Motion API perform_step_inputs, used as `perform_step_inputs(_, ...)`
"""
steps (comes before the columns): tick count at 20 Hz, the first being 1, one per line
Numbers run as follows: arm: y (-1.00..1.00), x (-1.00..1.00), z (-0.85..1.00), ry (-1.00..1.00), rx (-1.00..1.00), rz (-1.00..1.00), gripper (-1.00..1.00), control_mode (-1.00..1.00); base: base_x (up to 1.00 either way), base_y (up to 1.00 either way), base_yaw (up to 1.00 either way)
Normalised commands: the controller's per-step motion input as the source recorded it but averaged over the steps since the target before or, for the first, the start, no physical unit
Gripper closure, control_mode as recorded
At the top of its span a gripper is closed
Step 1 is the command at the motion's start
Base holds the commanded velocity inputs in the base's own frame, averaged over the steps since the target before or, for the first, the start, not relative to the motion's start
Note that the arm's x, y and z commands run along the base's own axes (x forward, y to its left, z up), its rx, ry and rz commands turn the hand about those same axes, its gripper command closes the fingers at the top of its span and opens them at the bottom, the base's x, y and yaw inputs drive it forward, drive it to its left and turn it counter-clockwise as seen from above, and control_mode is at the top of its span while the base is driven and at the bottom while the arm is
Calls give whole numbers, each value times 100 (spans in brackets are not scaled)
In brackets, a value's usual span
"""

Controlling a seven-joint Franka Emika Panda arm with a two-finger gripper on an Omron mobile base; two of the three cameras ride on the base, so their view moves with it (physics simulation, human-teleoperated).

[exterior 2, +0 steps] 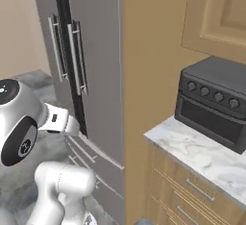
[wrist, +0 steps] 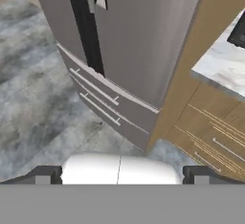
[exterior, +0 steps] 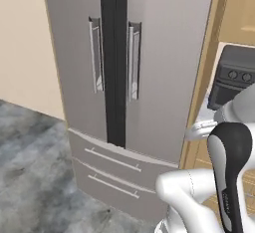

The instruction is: Retrieve the chicken drumstick from the fridge and place it on the saucepan with marinade on the stove.

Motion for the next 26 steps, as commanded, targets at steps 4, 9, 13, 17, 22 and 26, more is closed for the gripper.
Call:
perform_step_inputs(4,0,0,0,0,0,0,-100,100,-4,6,-45)
perform_step_inputs(9,0,0,0,0,0,0,-100,100,-12,20,-43)
perform_step_inputs(13,0,0,0,0,0,0,-100,100,-7,49,-42)
perform_step_inputs(17,0,0,0,0,0,0,-100,100,-16,79,-35)
perform_step_inputs(22,0,0,0,0,0,0,-100,100,-24,96,-30)
perform_step_inputs(26,0,0,0,0,0,0,-100,100,-21,92,-26)
